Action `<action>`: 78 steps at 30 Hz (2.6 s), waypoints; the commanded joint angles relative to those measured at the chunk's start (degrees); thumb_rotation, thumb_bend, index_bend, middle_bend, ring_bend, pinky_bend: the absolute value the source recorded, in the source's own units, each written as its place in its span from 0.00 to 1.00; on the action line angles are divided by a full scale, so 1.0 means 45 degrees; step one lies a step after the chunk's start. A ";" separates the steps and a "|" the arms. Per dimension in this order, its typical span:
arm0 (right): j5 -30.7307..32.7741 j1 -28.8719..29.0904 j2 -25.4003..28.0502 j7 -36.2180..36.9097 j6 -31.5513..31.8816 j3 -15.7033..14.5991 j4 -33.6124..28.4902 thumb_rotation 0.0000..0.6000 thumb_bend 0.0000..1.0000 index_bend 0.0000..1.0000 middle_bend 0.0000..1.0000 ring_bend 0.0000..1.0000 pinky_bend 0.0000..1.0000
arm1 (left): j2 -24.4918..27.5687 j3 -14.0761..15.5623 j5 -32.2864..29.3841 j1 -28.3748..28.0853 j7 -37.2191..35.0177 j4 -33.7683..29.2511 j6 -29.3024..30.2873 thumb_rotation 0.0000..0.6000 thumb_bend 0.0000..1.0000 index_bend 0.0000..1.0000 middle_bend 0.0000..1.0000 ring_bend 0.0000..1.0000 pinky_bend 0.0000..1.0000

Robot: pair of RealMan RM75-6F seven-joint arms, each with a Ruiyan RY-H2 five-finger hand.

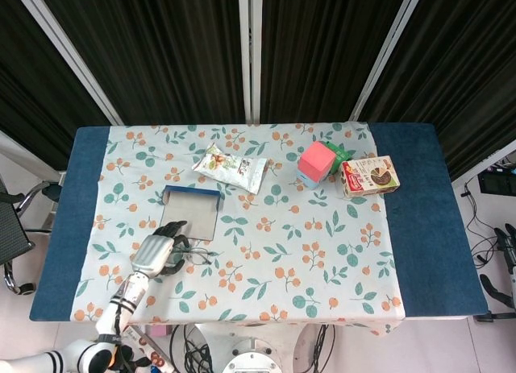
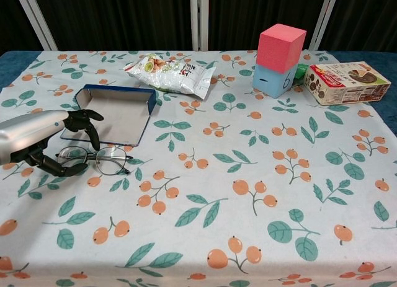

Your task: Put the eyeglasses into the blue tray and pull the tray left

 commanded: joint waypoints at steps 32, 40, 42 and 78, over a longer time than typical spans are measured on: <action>0.0222 0.0181 -0.0057 -0.0106 -0.0552 0.0051 -0.0030 1.00 0.18 0.00 0.00 0.00 0.00 | -0.0189 -0.0104 -0.0615 -0.0482 -0.0328 0.0281 -0.0121 1.00 0.37 0.52 0.12 0.08 0.18; 0.0174 0.0217 -0.0184 0.0028 -0.0496 0.0076 0.0169 1.00 0.18 0.00 0.00 0.00 0.00 | -0.0267 -0.0130 -0.0704 -0.0532 -0.0372 0.0417 -0.0064 1.00 0.37 0.58 0.13 0.08 0.18; 0.0181 0.0220 -0.0190 0.0025 -0.0499 0.0080 0.0185 1.00 0.18 0.00 0.00 0.00 0.00 | -0.0276 -0.0124 -0.0723 -0.0534 -0.0400 0.0479 -0.0061 1.00 0.37 0.59 0.14 0.08 0.18; 0.0390 0.0013 0.0451 -0.0667 -0.0029 0.0297 -0.0894 1.00 0.18 0.00 0.00 0.00 0.00 | -0.0665 -0.1112 0.0941 -0.2979 -0.2313 0.3998 -0.0754 1.00 0.37 0.62 0.14 0.08 0.18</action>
